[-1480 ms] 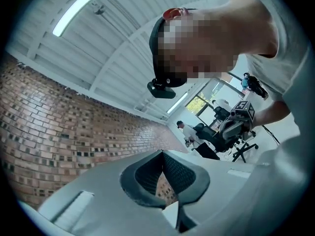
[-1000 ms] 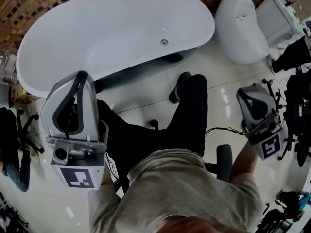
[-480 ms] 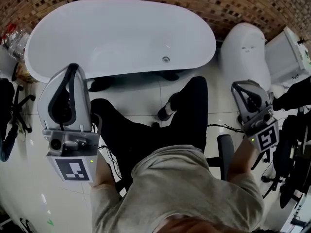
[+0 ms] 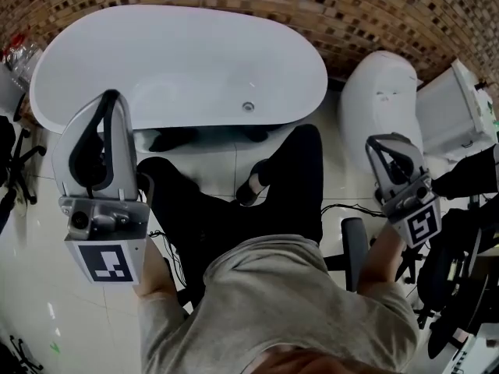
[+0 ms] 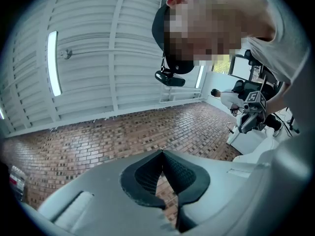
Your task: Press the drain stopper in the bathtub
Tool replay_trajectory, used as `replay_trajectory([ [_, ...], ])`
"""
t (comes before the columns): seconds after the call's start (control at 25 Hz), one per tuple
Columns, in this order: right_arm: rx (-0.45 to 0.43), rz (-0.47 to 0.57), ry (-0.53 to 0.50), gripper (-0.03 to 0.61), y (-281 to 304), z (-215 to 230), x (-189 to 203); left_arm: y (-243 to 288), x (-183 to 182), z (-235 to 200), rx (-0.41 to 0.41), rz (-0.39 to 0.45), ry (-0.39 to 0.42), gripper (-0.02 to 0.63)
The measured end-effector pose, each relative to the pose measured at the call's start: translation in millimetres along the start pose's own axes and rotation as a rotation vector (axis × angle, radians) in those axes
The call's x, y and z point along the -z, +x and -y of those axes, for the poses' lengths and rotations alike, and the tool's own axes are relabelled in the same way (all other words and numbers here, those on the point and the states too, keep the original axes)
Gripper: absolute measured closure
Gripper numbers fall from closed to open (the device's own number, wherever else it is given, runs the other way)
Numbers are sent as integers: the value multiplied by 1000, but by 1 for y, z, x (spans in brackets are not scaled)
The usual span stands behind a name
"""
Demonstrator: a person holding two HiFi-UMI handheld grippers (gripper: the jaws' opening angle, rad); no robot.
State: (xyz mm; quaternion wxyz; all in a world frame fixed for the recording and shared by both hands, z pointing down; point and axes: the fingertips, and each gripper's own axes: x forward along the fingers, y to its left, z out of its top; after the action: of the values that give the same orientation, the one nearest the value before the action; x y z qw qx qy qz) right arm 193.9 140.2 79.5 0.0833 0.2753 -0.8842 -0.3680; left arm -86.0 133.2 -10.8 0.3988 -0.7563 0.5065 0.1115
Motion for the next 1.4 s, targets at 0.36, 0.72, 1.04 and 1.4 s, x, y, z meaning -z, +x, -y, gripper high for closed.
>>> replay_trajectory([
  [0.36,-45,50,27,578,23,29,39,32,46,40,71,-104,-7,607],
  [0.72,-111,48,118,578,91,43,106,68,148,64,162,-234,-105,607],
  [1.04,-165,-31,292,578,152,41,201,100,252,86,302,-288,-175,607],
  [1.4,-313,-336,457,578,209,-16,363,105,405,133,406,-410,-279,607],
])
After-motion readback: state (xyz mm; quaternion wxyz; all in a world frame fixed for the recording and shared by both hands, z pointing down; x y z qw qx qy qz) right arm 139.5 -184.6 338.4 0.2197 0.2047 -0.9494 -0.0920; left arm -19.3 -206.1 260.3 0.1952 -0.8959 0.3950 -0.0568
